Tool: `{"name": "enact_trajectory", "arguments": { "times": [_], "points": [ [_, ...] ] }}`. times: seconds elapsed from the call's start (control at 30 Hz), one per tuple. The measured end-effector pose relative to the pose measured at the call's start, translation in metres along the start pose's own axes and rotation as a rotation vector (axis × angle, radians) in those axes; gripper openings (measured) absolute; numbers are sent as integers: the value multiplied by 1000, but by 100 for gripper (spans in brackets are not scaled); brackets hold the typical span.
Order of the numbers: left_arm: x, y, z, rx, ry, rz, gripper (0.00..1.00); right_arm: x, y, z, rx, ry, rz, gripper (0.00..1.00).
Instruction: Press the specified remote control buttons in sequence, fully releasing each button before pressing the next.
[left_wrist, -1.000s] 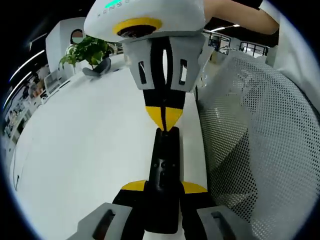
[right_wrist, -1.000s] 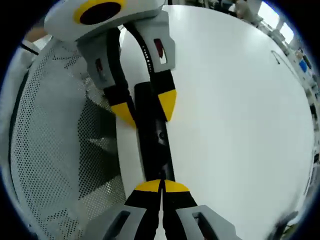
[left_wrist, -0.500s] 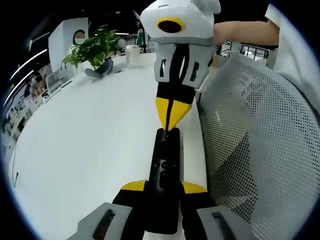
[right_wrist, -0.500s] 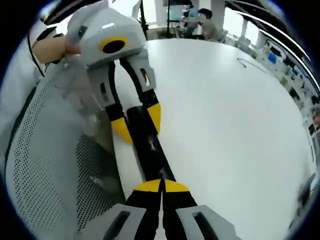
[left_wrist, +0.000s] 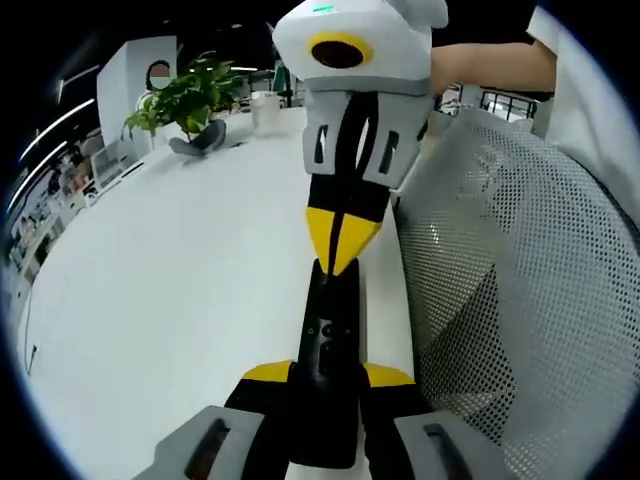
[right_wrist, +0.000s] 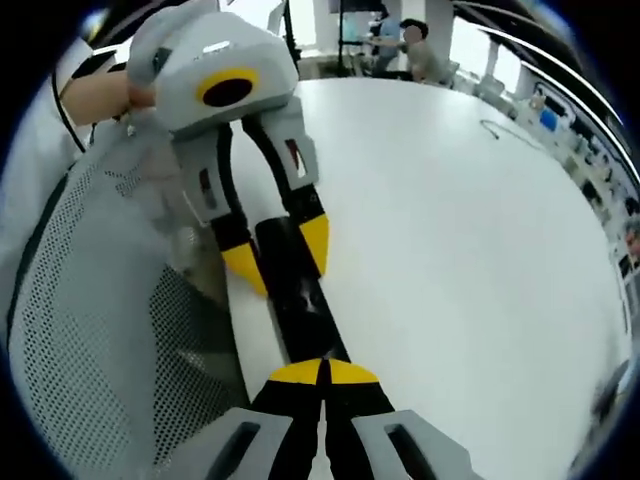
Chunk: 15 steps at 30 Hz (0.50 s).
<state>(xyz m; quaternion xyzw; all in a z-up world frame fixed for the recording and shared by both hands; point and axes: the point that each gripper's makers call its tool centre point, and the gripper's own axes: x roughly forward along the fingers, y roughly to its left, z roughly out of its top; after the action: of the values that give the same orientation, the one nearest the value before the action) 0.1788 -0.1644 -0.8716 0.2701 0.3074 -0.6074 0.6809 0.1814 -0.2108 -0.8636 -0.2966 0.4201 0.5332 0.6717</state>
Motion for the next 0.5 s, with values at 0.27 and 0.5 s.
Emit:
{"name": "enact_trajectory", "arguments": {
  "times": [0.27,0.5],
  "points": [
    [0,1,-2,-19,15,3,25,1,2,-1,-50,29,-20,0],
    [0,0,-3,3,26,-19,24,0,0,-1,-7,-22,-56,0]
  ]
}}
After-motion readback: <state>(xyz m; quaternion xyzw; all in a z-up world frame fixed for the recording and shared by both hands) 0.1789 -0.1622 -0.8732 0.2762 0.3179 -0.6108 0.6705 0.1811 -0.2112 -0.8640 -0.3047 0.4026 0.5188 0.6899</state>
